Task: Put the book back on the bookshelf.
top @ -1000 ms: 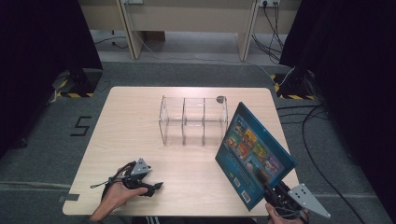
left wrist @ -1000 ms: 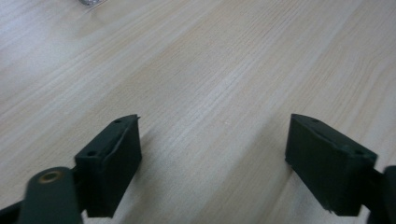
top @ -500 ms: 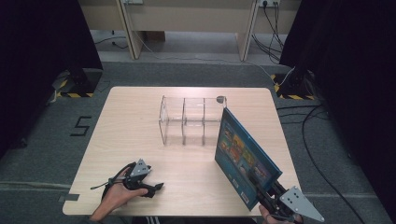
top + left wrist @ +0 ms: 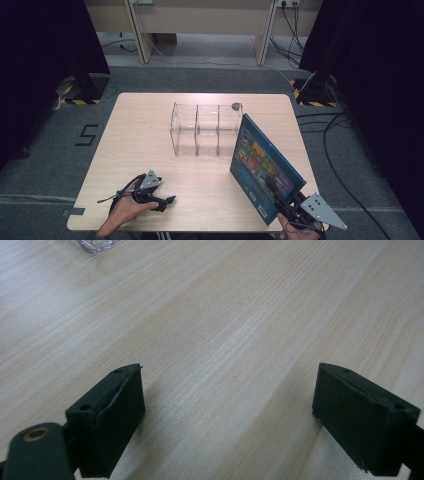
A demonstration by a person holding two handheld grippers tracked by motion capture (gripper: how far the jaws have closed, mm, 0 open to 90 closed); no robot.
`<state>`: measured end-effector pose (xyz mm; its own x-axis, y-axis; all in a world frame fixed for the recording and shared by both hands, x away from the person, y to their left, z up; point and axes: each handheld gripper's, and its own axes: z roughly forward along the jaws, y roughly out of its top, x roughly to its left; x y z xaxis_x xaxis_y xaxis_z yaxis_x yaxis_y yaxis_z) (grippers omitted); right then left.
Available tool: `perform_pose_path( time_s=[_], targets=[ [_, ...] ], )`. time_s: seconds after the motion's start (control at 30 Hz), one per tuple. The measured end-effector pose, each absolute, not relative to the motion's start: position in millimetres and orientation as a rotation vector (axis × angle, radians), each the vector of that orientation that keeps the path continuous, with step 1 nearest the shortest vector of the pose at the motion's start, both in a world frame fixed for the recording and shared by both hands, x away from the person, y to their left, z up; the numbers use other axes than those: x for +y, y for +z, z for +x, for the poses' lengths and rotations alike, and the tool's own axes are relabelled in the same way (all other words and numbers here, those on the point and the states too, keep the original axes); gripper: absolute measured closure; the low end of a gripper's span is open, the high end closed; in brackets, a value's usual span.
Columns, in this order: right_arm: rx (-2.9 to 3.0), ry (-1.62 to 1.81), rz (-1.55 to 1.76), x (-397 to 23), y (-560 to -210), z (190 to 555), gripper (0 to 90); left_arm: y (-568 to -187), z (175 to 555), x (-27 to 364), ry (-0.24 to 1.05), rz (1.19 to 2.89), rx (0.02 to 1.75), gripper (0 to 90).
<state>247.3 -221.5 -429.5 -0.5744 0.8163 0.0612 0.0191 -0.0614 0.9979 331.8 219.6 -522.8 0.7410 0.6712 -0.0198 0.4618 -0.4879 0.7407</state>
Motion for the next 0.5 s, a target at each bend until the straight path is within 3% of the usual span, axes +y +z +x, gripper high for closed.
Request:
perform_pose_path(
  time_s=[0.5],
  targets=[
    [1.605,1.707,0.913,-223.6,-426.1,257.2,77.9,-524.4,331.8,218.9,0.348,2.168,0.838,9.1]
  ],
)
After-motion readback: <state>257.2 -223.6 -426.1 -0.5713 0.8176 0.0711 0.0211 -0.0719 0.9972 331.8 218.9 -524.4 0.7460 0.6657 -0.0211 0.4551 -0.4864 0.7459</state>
